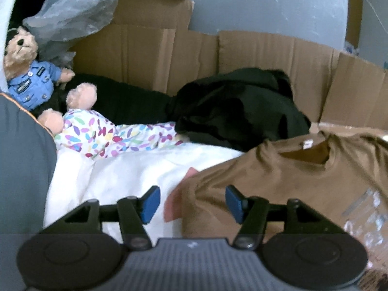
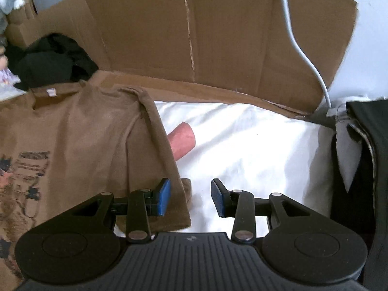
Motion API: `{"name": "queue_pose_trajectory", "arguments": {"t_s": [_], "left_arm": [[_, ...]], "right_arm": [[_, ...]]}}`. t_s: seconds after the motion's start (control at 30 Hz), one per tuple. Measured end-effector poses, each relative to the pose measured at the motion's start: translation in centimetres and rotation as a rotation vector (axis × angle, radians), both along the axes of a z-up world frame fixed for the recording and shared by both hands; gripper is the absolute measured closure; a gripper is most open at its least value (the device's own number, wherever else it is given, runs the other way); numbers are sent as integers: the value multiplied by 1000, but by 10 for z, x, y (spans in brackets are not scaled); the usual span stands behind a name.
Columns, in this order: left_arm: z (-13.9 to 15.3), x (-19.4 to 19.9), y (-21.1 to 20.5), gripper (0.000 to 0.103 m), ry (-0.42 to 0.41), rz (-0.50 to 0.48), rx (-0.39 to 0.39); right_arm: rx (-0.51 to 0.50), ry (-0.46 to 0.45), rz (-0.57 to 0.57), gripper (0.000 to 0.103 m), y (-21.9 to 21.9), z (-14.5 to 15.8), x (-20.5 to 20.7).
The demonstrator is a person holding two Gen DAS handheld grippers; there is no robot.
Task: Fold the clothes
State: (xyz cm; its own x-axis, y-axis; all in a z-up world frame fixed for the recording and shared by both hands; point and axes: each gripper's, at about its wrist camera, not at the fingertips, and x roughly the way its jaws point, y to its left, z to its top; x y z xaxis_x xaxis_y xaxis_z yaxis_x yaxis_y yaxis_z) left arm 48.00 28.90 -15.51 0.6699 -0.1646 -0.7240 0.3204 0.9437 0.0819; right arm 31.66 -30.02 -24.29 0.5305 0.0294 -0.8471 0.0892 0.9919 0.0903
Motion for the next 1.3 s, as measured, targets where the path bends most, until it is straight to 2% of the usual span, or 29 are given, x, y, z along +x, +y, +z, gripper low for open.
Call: {"name": "queue_pose_trajectory", "arguments": {"t_s": [0.23, 0.27, 0.3, 0.33, 0.4, 0.63, 0.83, 1.0, 1.3], "left_arm": [[-8, -14, -9, 39, 12, -22, -17], [-9, -16, -10, 39, 14, -26, -18], [-11, -17, -11, 39, 17, -31, -19], [-12, -19, -12, 39, 18, -36, -21], [-13, -20, -13, 39, 17, -38, -33], [-15, -21, -21, 39, 11, -46, -65], [-12, -30, -24, 38, 9, -68, -77], [-15, -32, -22, 38, 21, -70, -61], [-32, -22, -13, 38, 40, -43, -13]], "right_arm": [[84, -11, -8, 62, 1, -8, -10], [90, -9, 2, 67, 3, -9, -9], [94, -8, 15, 85, 5, -9, -9], [85, -5, 38, 93, 7, -8, -9], [50, -16, 60, 99, 9, -1, -9], [-29, -86, 118, 99, 3, 48, -9], [-113, -98, 99, 99, -12, 72, 12], [-180, -64, 79, 99, -27, 65, 39], [-315, 25, 47, 99, -45, 24, 88]]}}
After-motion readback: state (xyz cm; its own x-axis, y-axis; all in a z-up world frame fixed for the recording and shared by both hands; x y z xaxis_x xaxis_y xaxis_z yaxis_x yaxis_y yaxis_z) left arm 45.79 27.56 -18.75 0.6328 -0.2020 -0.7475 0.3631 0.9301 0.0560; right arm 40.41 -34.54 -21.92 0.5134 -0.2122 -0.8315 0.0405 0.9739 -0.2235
